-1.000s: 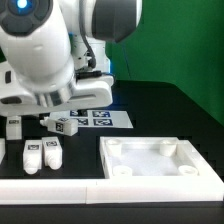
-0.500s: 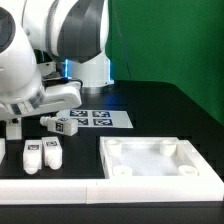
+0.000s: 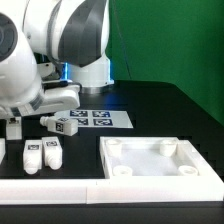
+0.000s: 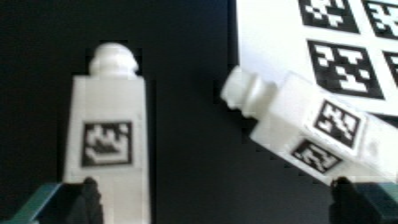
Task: Assemble one leg
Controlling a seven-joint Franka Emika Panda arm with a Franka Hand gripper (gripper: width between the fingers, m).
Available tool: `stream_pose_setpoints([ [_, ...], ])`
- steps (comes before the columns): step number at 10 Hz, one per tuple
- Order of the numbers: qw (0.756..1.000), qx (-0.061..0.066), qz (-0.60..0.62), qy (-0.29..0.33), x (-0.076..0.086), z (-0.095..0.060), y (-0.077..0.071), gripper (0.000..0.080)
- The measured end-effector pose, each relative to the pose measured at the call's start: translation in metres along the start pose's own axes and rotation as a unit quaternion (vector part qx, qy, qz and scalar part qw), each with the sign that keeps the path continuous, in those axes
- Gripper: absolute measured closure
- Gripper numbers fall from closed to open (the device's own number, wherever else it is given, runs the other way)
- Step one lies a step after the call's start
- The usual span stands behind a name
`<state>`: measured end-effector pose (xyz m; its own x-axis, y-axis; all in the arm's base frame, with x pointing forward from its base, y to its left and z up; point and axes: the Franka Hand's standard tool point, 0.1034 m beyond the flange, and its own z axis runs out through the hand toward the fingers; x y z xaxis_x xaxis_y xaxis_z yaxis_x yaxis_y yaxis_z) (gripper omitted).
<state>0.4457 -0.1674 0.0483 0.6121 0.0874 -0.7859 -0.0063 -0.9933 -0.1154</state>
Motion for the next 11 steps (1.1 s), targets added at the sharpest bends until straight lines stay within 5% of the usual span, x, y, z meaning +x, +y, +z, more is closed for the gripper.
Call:
stream_pose_setpoints([
  [1,1.0,-0.021,0.01,-0.009,0.002,-0.006,0.006,0.0151],
  [3,1.0,-0.018,0.014,0.006,0.007,-0.019,0.025,0.0151],
  [6,1.0,-0.018,0.013,0.003,0.007,-0.017,0.025,0.0151],
  [8,0.999,-0.019,0.031,-0.013,0.012,-0.008,0.037,0.0151],
  [11,0.998,-0.02,0.048,-0.031,0.015,0.023,0.029,0.0151],
])
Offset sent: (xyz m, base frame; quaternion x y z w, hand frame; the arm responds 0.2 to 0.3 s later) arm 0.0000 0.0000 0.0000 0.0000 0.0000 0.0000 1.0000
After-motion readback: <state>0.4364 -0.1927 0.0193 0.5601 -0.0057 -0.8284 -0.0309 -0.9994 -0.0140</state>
